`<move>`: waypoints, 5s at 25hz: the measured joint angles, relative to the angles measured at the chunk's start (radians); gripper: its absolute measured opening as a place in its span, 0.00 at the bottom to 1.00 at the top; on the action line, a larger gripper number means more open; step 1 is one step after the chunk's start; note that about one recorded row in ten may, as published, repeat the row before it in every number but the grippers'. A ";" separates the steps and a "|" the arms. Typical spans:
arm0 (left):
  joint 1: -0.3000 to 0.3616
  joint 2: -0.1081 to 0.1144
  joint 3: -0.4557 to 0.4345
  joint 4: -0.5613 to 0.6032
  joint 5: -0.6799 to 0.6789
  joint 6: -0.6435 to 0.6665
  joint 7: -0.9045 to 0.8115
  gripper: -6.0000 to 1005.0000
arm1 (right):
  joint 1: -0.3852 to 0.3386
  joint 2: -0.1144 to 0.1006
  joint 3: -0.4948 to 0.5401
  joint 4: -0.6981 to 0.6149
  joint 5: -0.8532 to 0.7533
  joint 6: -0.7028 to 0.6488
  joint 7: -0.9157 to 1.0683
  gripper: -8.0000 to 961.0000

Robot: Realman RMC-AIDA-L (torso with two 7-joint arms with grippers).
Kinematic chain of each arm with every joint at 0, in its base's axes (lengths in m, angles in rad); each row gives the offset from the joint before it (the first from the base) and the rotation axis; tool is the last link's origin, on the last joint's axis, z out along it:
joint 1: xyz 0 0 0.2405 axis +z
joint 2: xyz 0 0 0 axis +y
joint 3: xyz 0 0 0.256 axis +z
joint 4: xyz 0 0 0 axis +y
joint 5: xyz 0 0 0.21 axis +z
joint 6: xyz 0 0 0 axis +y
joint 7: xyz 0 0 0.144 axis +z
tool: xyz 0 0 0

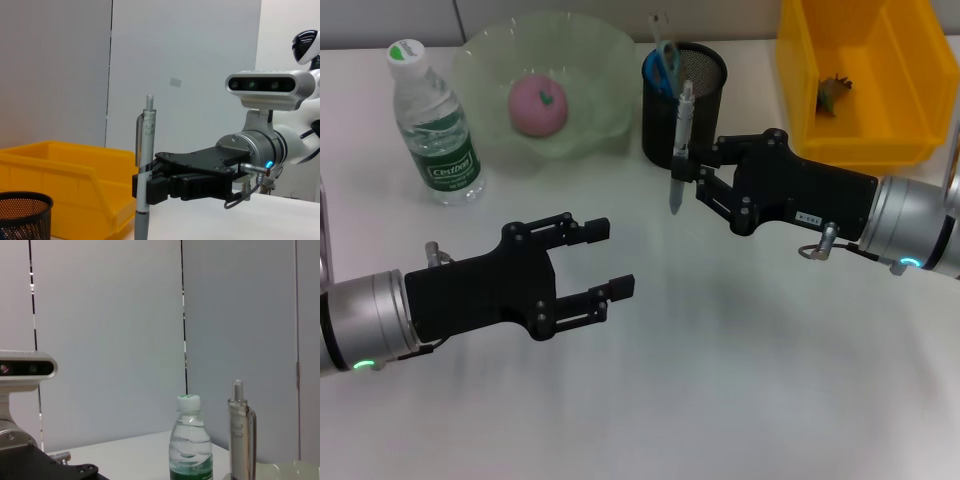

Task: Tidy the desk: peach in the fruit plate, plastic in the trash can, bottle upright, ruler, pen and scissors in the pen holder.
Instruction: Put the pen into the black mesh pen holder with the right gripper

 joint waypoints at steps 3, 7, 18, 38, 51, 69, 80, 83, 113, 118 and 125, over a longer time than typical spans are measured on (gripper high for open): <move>0.000 0.000 0.000 -0.002 0.000 0.000 0.000 0.67 | -0.002 0.000 0.002 0.001 0.001 0.000 -0.029 0.14; -0.002 0.000 0.000 -0.006 0.000 0.001 -0.001 0.67 | -0.012 0.003 0.008 0.034 0.076 0.004 -0.279 0.14; 0.006 0.000 0.000 -0.009 -0.020 0.011 -0.014 0.67 | -0.004 0.005 0.006 0.114 0.138 -0.002 -0.987 0.14; 0.006 0.000 0.000 -0.020 -0.023 0.007 -0.017 0.67 | 0.015 0.005 0.010 0.178 0.149 0.038 -1.535 0.14; 0.006 -0.002 0.000 -0.020 -0.024 0.011 -0.017 0.67 | 0.131 0.005 0.011 0.179 0.193 0.199 -1.531 0.14; 0.005 -0.002 0.000 -0.020 -0.025 0.013 -0.017 0.67 | 0.203 0.005 -0.006 0.183 0.219 0.286 -1.344 0.14; 0.007 -0.002 0.004 -0.020 -0.025 0.013 -0.017 0.67 | 0.214 0.005 0.002 0.179 0.223 0.304 -1.016 0.14; 0.006 -0.002 0.007 -0.020 -0.025 0.015 -0.017 0.67 | 0.217 0.005 0.008 0.178 0.224 0.306 -0.917 0.14; 0.004 0.000 0.008 -0.020 -0.025 0.027 -0.013 0.67 | 0.232 0.005 0.008 0.177 0.340 0.406 -0.320 0.14; 0.000 0.000 0.008 -0.020 -0.025 0.028 -0.013 0.67 | 0.228 0.005 0.006 0.178 0.354 0.408 -0.319 0.14; -0.002 0.000 0.008 -0.020 -0.025 0.028 -0.013 0.67 | 0.226 0.005 0.006 0.183 0.355 0.406 -0.318 0.14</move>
